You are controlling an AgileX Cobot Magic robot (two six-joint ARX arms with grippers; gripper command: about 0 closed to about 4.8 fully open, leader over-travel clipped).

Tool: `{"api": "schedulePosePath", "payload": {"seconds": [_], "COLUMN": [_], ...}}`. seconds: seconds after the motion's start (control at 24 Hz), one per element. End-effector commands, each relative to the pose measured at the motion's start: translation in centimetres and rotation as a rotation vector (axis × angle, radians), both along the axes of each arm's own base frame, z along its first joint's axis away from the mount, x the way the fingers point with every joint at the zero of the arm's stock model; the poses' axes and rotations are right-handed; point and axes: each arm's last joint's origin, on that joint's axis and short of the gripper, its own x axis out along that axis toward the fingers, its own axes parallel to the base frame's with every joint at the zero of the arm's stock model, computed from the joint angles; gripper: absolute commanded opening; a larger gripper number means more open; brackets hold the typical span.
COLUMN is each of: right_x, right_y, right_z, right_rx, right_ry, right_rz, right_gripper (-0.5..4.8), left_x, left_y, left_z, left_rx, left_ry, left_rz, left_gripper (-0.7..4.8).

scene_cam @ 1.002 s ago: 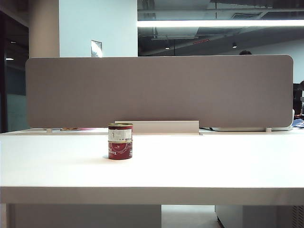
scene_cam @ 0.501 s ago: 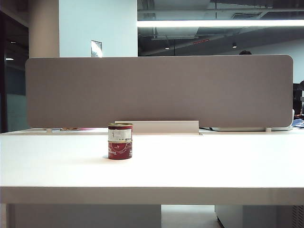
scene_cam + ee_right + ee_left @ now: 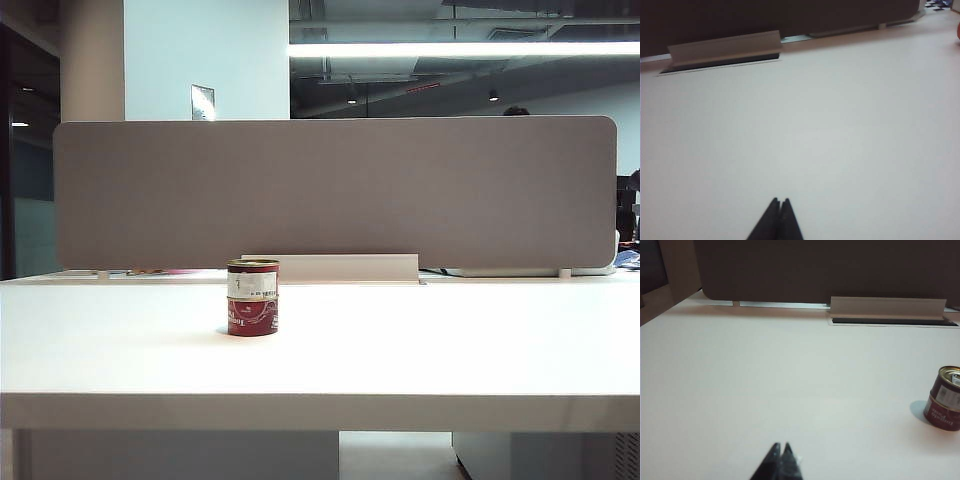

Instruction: Stack a can of tomatoes on the right onto the can of tomatoes on the left.

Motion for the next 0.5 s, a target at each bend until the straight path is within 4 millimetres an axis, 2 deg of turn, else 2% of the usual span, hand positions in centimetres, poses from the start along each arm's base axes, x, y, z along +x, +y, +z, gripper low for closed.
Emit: {"api": "schedulePosePath", "payload": {"seconds": [0.04, 0.5], "right_x": [0.1, 0.5], "right_y": [-0.2, -0.7], "right_z": [-0.1, -1.4], "right_rx": [0.004, -0.026], "right_ry": [-0.012, -0.012], "right_rz": [-0.009, -0.056], "right_gripper": [-0.05, -0.05], "left_x": [0.0, 0.0], "left_y": [0.0, 0.0], "left_z": [0.2, 0.2], "left_rx": [0.001, 0.001], "left_ry": [-0.009, -0.008], "left_rz": [-0.003, -0.003], "left_gripper": [-0.06, -0.06]}}
